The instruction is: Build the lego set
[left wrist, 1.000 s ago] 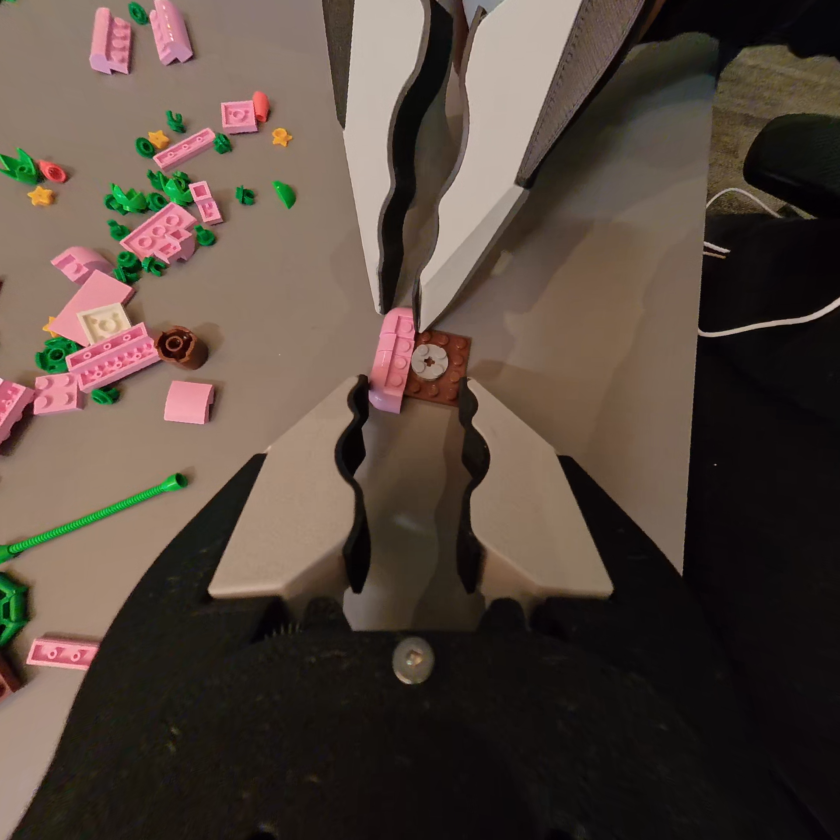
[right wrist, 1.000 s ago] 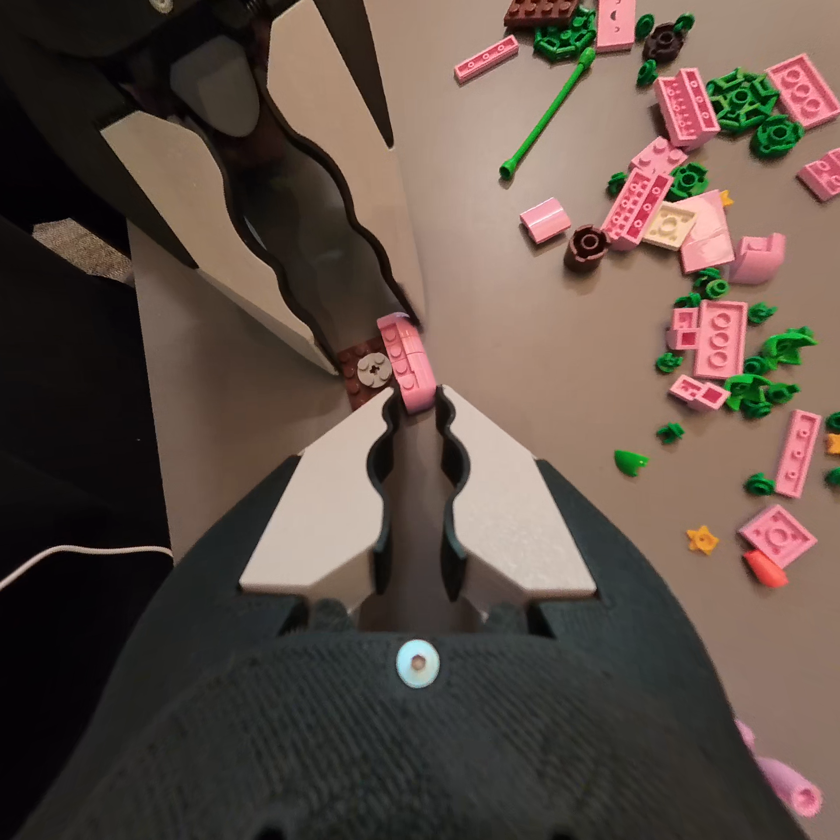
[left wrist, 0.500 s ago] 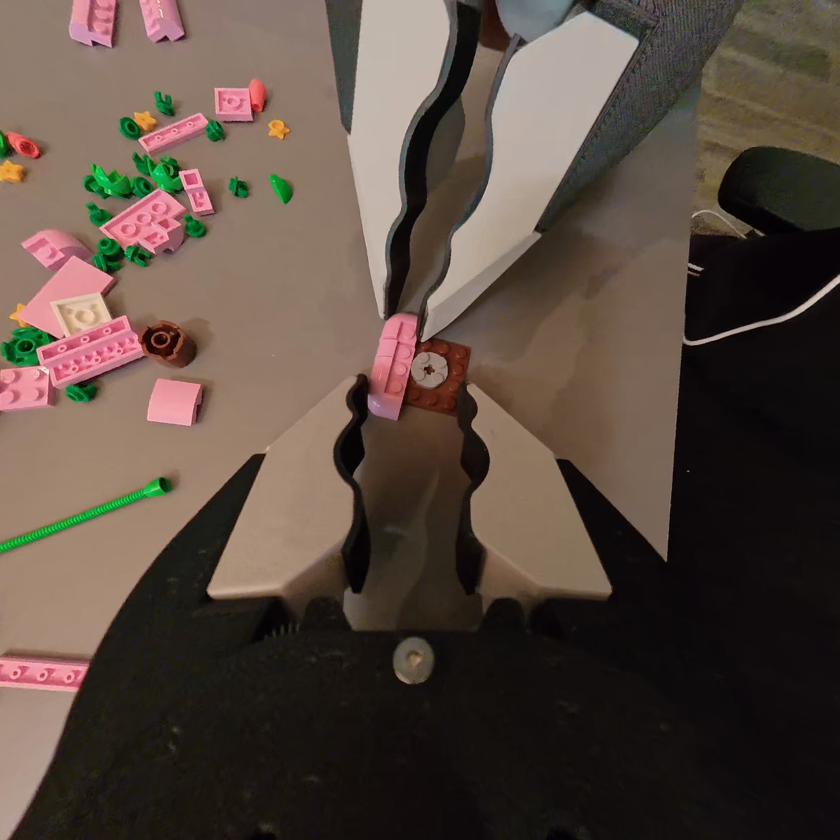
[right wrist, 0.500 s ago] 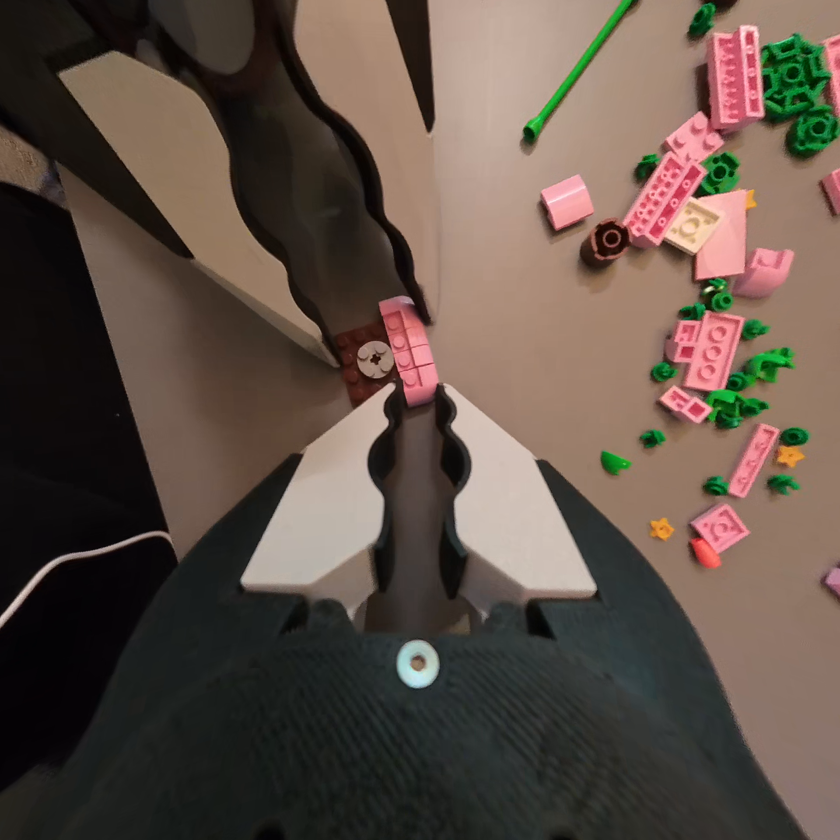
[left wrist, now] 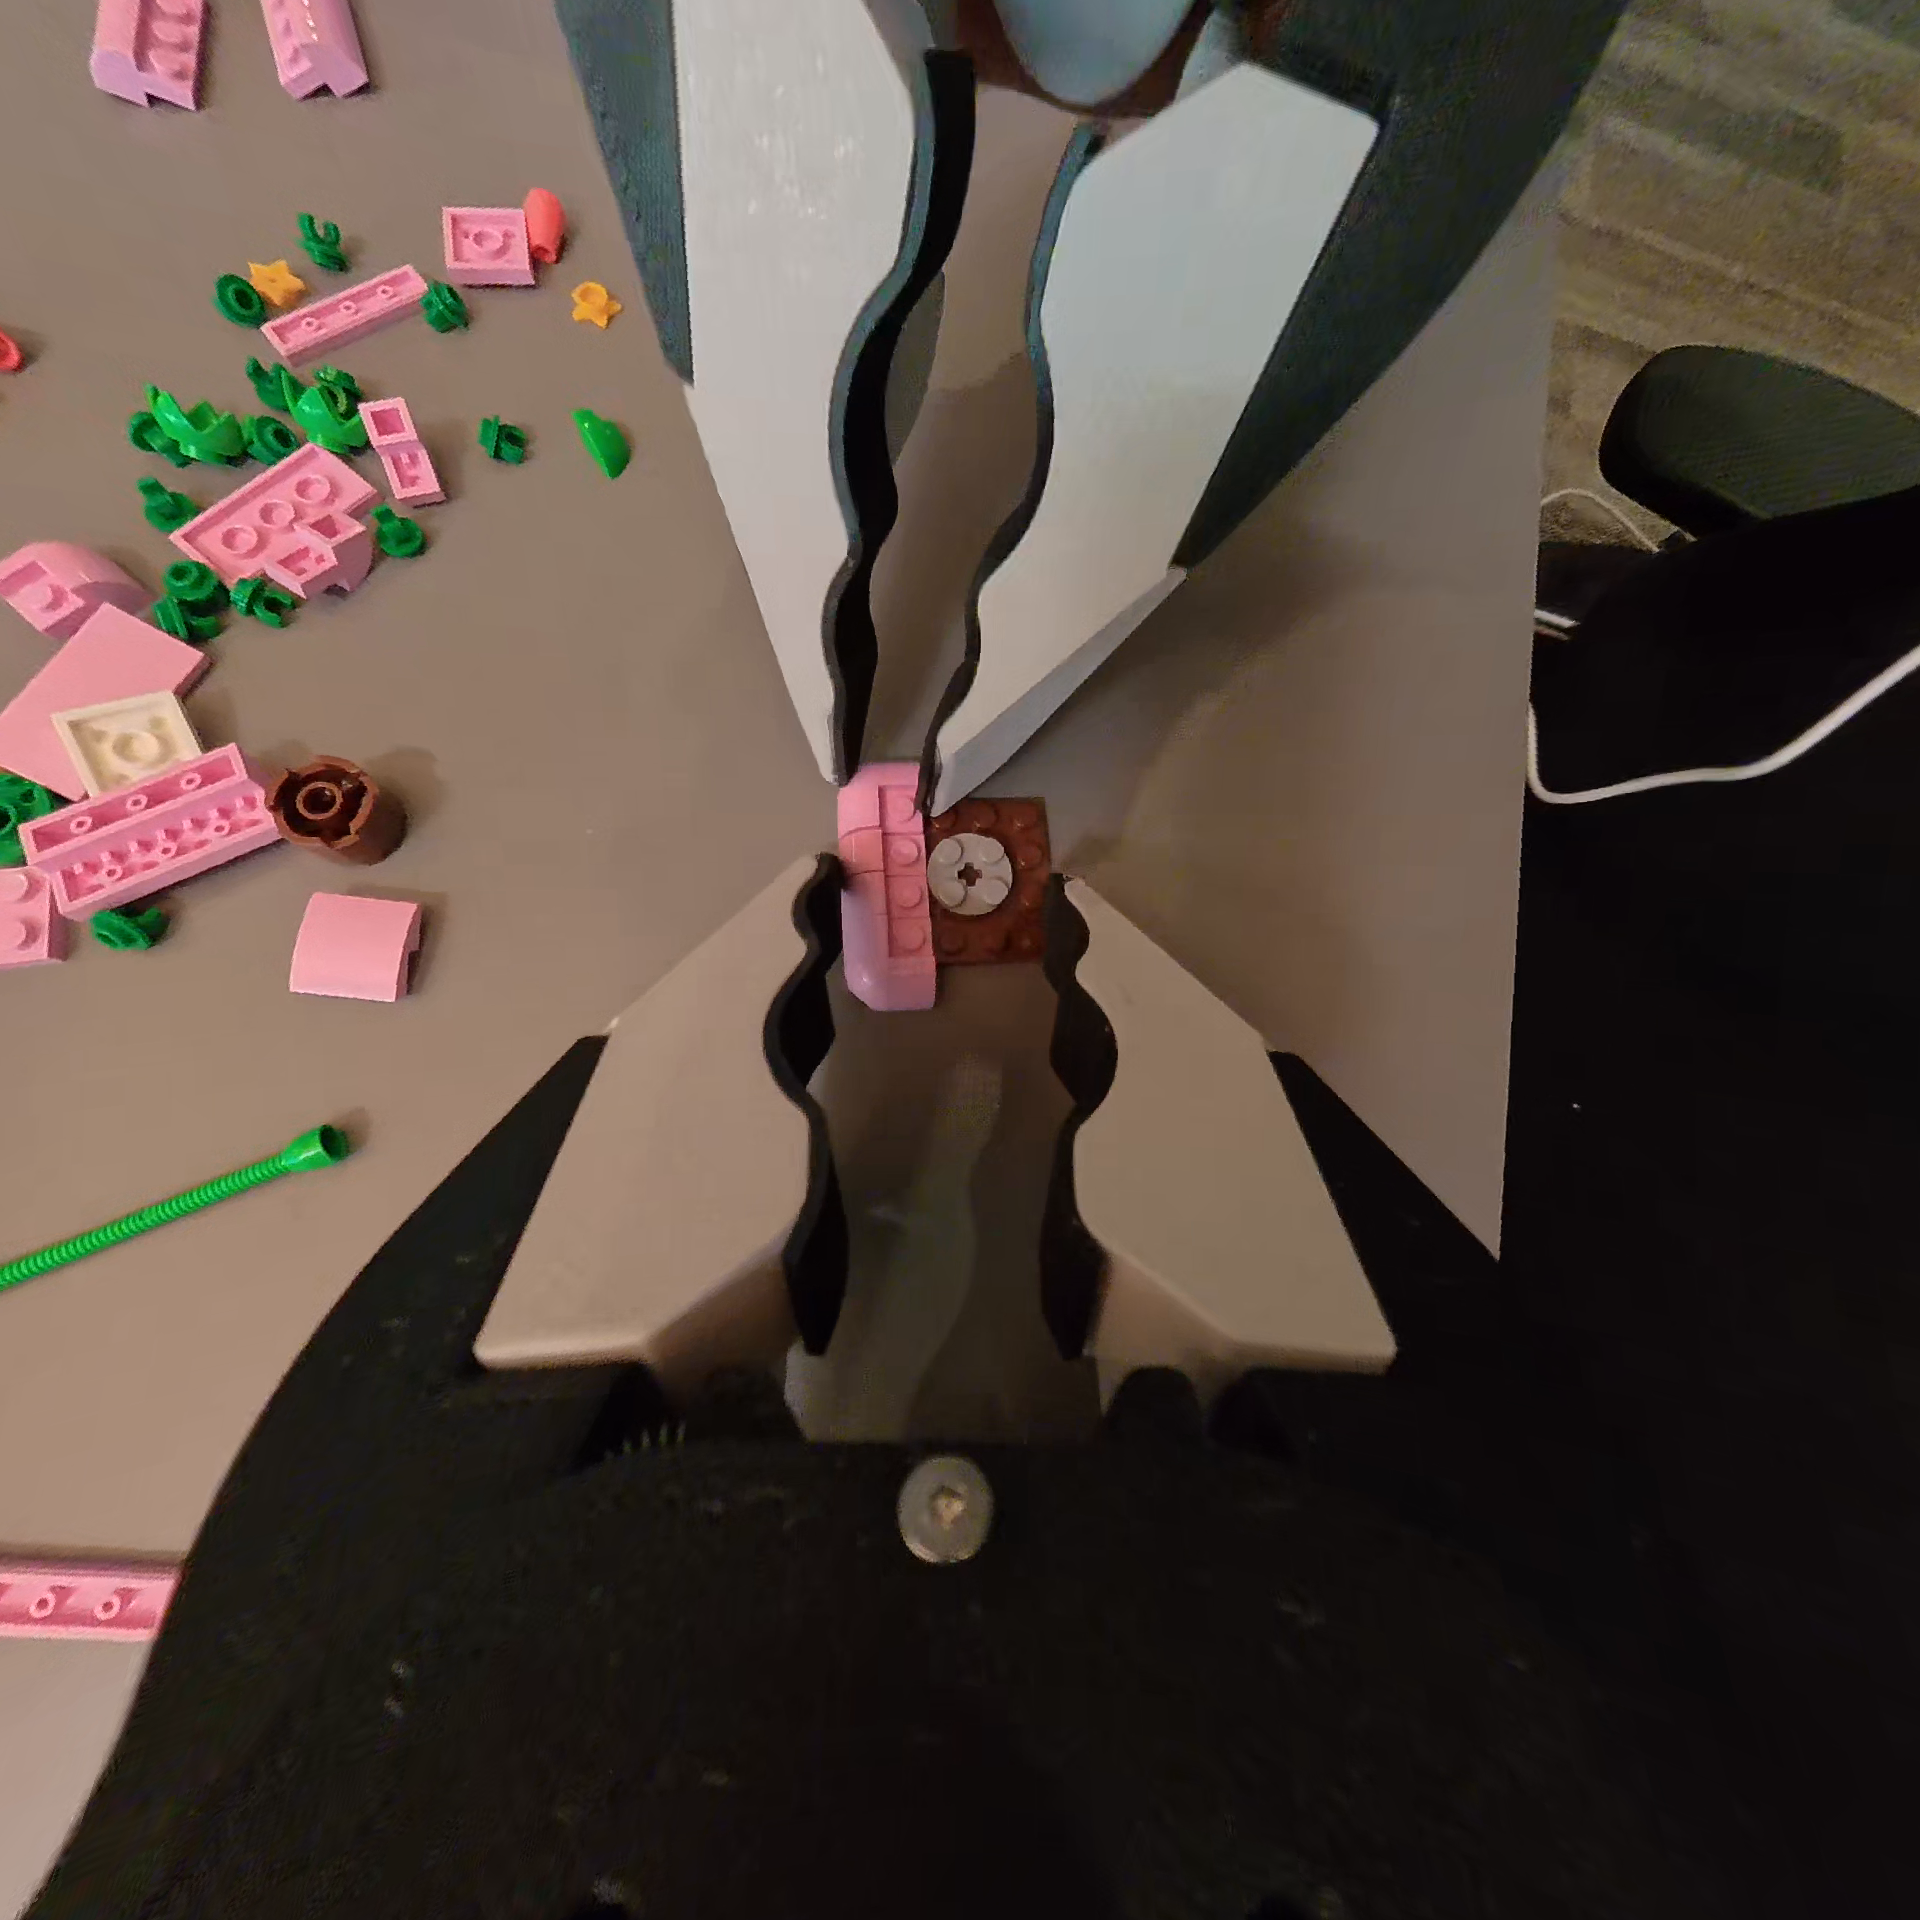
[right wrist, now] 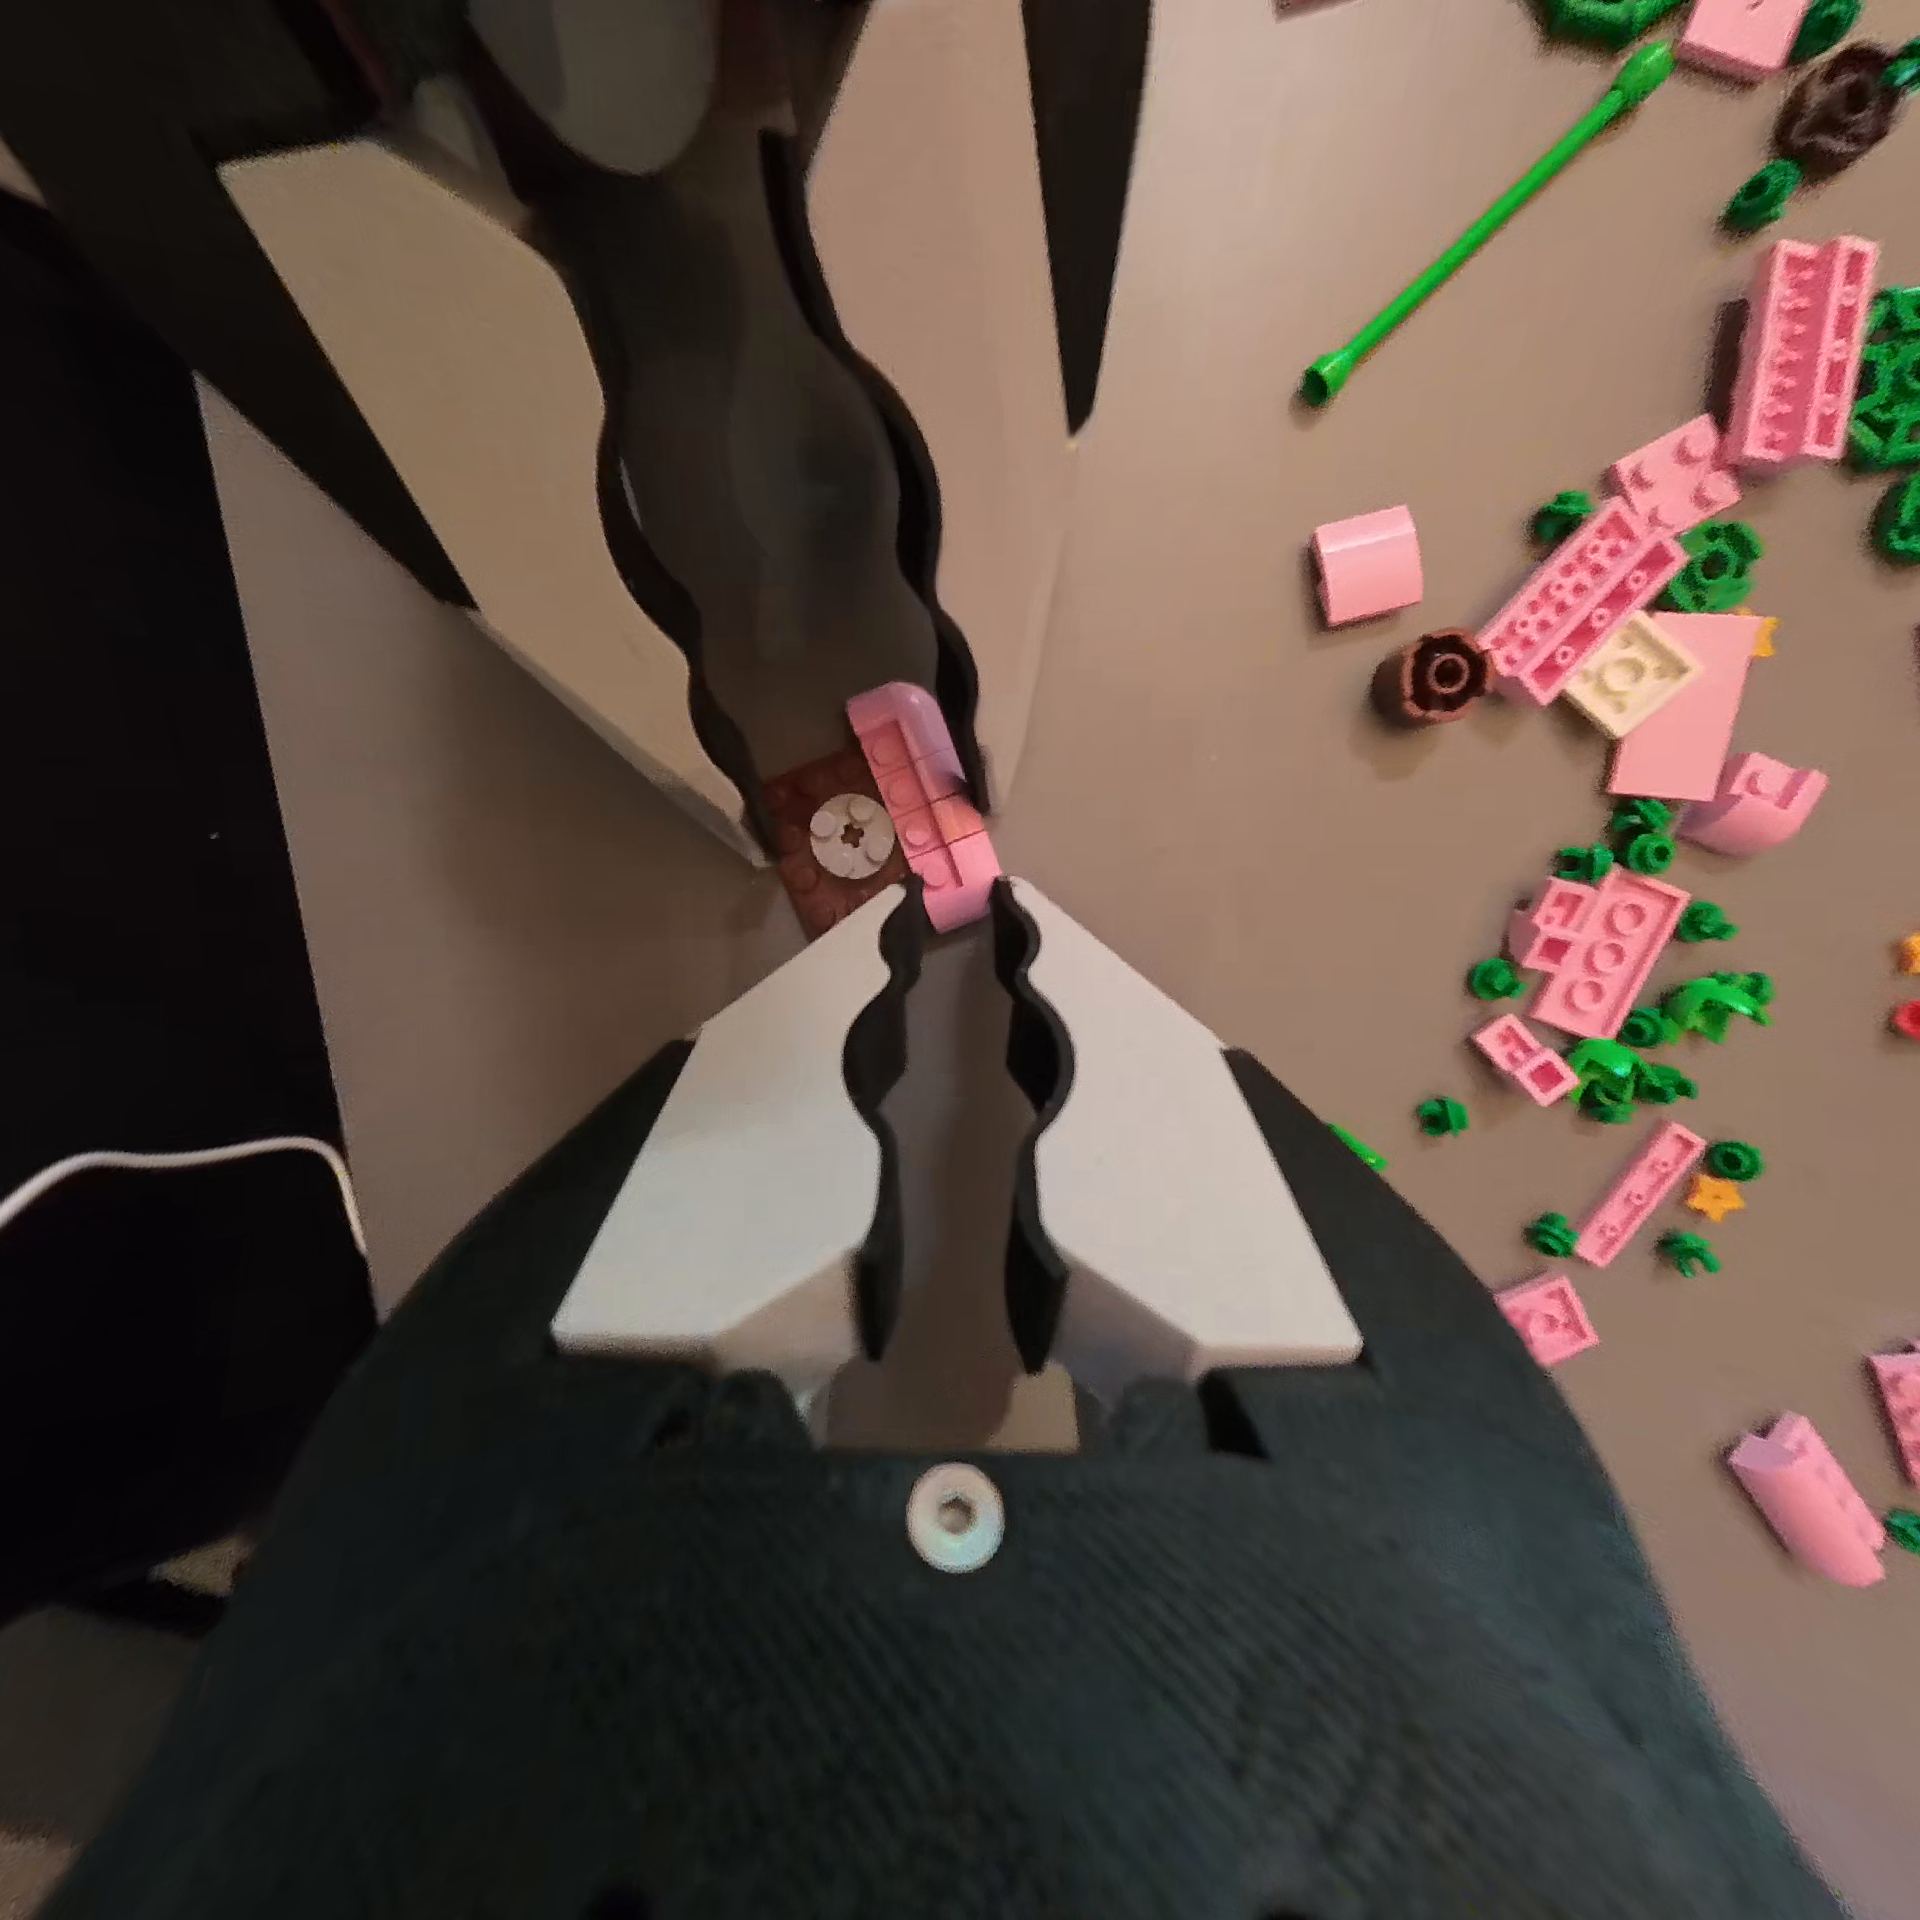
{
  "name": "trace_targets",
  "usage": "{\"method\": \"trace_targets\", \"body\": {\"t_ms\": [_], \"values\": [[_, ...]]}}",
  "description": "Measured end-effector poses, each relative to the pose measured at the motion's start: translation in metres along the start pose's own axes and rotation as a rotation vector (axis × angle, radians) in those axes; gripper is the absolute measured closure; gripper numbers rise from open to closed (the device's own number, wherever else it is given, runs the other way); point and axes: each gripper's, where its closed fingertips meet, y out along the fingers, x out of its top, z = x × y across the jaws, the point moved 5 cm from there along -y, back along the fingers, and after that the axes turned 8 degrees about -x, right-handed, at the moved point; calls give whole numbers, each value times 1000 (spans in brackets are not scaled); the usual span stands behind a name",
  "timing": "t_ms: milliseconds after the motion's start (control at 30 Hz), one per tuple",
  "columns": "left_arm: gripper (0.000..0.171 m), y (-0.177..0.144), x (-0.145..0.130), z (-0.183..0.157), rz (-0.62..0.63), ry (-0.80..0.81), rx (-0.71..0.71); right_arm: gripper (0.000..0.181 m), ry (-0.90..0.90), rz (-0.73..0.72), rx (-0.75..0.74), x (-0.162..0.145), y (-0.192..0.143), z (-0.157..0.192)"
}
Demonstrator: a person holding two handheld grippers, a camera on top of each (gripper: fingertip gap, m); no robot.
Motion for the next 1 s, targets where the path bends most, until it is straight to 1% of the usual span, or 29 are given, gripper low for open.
{"method": "trace_targets", "body": {"t_ms": [67,167,200,233,267,400,467,533,600,900,1000], "values": [[133,0,0,0,5,12,23,169,56,-66,-21,-2,-2,-1],[132,1,0,0,10,25,41,151,197,-217,17,1,-13,-3],[132,1,0,0,9,23,39,151,234,-250,16,-1,-15,-5],[132,0,0,0,8,20,36,156,256,-268,10,-3,-16,-7],[132,0,0,0,7,16,33,158,264,-276,11,-6,-15,-8],[133,0,0,1,3,6,20,160,221,-265,30,-12,-5,-3],[133,0,0,0,3,6,3,159,205,-272,67,-10,-3,-3],[134,0,0,-2,4,10,-17,163,203,-276,112,-6,-3,-3],[134,0,0,-3,4,11,-31,169,170,-232,134,-6,0,-2],[136,-1,-2,-4,0,-10,-88,169,50,-116,203,-1,1,0],[136,-1,-2,-4,-1,-12,-91,169,53,-77,243,1,2,-2]]}}
